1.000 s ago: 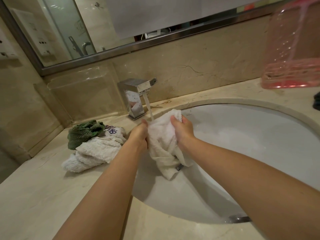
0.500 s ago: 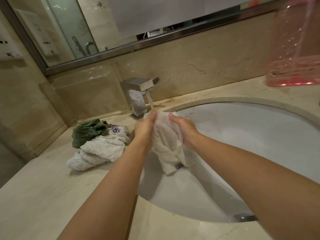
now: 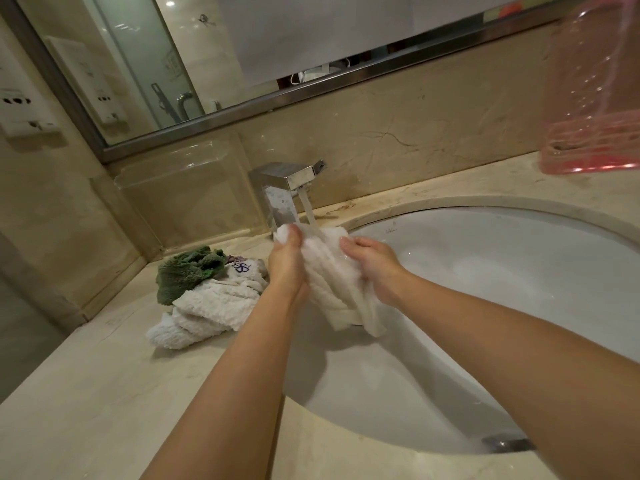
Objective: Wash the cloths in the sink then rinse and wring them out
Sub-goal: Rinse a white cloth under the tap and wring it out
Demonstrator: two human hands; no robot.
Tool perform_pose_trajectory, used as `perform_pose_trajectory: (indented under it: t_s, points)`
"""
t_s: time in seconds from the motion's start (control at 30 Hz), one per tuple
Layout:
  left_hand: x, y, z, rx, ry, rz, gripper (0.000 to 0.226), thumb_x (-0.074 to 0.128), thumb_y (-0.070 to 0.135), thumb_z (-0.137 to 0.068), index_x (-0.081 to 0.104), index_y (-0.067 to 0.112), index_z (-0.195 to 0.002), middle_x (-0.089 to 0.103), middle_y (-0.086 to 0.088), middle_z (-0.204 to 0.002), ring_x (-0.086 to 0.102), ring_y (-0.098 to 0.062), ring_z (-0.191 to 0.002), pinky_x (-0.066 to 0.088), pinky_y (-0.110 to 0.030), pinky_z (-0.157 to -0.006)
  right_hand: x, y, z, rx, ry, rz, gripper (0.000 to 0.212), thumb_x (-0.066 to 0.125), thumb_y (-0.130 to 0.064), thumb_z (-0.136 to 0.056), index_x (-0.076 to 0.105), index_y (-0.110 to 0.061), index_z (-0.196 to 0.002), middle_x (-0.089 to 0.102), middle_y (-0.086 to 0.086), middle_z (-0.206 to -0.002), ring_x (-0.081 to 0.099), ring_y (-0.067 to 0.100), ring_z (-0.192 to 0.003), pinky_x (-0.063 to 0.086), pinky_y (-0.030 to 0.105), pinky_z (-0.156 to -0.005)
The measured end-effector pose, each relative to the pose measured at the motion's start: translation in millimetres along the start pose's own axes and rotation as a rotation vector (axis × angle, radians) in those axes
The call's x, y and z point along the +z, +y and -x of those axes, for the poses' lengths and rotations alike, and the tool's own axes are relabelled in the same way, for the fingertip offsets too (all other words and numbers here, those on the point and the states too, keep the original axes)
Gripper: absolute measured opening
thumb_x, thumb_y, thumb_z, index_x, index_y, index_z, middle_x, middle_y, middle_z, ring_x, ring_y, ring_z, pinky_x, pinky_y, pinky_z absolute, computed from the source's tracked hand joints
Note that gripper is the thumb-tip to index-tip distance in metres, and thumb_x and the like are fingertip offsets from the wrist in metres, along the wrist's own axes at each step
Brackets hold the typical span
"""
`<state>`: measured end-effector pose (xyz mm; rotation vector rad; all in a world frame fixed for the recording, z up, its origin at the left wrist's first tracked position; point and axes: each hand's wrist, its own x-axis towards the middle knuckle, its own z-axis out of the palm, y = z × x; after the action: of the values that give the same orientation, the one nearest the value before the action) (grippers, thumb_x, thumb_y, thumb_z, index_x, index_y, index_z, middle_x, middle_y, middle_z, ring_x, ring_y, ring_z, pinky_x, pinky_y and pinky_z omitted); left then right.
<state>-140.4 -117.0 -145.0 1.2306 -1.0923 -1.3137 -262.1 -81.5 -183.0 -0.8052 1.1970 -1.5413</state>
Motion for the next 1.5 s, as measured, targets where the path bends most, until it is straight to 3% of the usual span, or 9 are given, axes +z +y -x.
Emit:
perform_pose_trajectory:
  t_s: [0.2,0.3,0.63,0.83,1.1,1.23,1.3,1.4,1.5]
  points:
    - [5.6,3.6,10.5,-0.133,-0.207,-0.007,0.053,0.057,0.051,-0.091,0.060,0.009,-0.122,0.070,-0.013,-0.111,0.068,-0.027,-0.101,0.055,-0.038,-0.088,-3.7,-8.0,3.3,0.006,0.004,-0.087,0.033,0.063,-0.030,-0.093,0.065,-0.015,-0.123,0.074,0.008,-0.102,0.071,0.024,-0.092,0.058,0.033,-0.077]
    - [3.9,2.9,12.2,-0.112,-0.254,-0.053,0.069,0.079,0.050,-0.073,0.058,0.010,-0.125,0.072,-0.010,-0.108,0.071,-0.025,-0.096,0.056,-0.039,-0.089,-1.3,-8.8,5.3,0.066,-0.033,-0.084,0.034,0.056,-0.038,-0.096,0.071,-0.011,-0.109,0.075,0.008,-0.094,0.072,0.024,-0.088,0.057,0.034,-0.081]
    - [4.1,-0.3,3.4,0.084,-0.040,-0.083,0.067,0.068,0.043,-0.064,0.057,0.018,-0.126,0.069,-0.007,-0.108,0.066,-0.027,-0.100,0.052,-0.045,-0.094,0.0,-10.1,1.8,0.073,-0.108,-0.052,0.055,0.030,-0.050,-0.102,0.061,-0.014,-0.074,0.060,0.001,-0.066,0.057,0.014,-0.063,0.045,0.024,-0.060]
    - [7.6,2.0,8.3,0.167,-0.091,-0.041,0.007,0.054,0.021,-0.097,0.060,0.019,-0.100,0.069,-0.009,-0.096,0.067,-0.026,-0.091,0.054,-0.040,-0.085,29.9,-11.2,6.4,0.041,-0.169,-0.047,0.048,0.044,-0.043,-0.100,0.066,-0.004,-0.116,0.069,0.019,-0.111,0.066,0.031,-0.105,0.051,0.040,-0.095]
    - [9.3,3.6,10.9,0.194,-0.050,-0.027,0.012,0.052,0.019,-0.098,0.056,0.024,-0.088,0.066,-0.009,-0.095,0.065,-0.032,-0.102,0.051,-0.047,-0.095,42.9,-18.6,11.5,-0.207,-0.009,0.167,0.029,0.042,-0.025,-0.104,0.061,-0.022,-0.082,0.067,-0.001,-0.084,0.065,0.017,-0.085,0.052,0.029,-0.080]
    - [10.1,5.3,14.6,0.164,-0.049,-0.008,0.006,0.054,0.021,-0.097,0.058,0.019,-0.101,0.067,-0.007,-0.094,0.066,-0.027,-0.097,0.052,-0.040,-0.090,38.7,-8.2,7.8,-0.171,0.029,0.159,0.030,0.041,-0.034,-0.103,0.065,-0.016,-0.105,0.069,0.008,-0.110,0.064,0.023,-0.104,0.049,0.038,-0.098]
    - [8.7,7.2,15.0,0.121,-0.035,0.033,0.027,0.058,0.024,-0.095,0.057,0.009,-0.118,0.068,-0.011,-0.102,0.066,-0.026,-0.098,0.053,-0.038,-0.090,29.8,-5.8,5.1,-0.026,-0.018,0.126,0.051,0.033,-0.050,-0.102,0.062,-0.013,-0.120,0.066,0.010,-0.120,0.061,0.025,-0.111,0.045,0.040,-0.103]
    - [5.2,8.8,12.0,0.091,0.013,0.097,0.037,0.061,0.027,-0.093,0.056,0.005,-0.122,0.067,-0.012,-0.103,0.066,-0.025,-0.096,0.055,-0.036,-0.085,13.3,-7.1,3.7,0.123,-0.134,0.138,0.080,0.018,-0.066,-0.096,0.067,-0.006,-0.115,0.069,0.012,-0.110,0.062,0.028,-0.105,0.044,0.038,-0.098]
    - [3.1,12.7,12.6,0.072,0.015,0.197,0.049,0.065,0.037,-0.089,0.054,0.008,-0.127,0.066,-0.007,-0.099,0.065,-0.023,-0.094,0.053,-0.037,-0.087,8.3,-5.1,0.9,0.129,-0.231,0.089,0.072,0.030,-0.066,-0.094,0.068,-0.009,-0.116,0.068,0.013,-0.117,0.060,0.030,-0.114,0.043,0.039,-0.104]
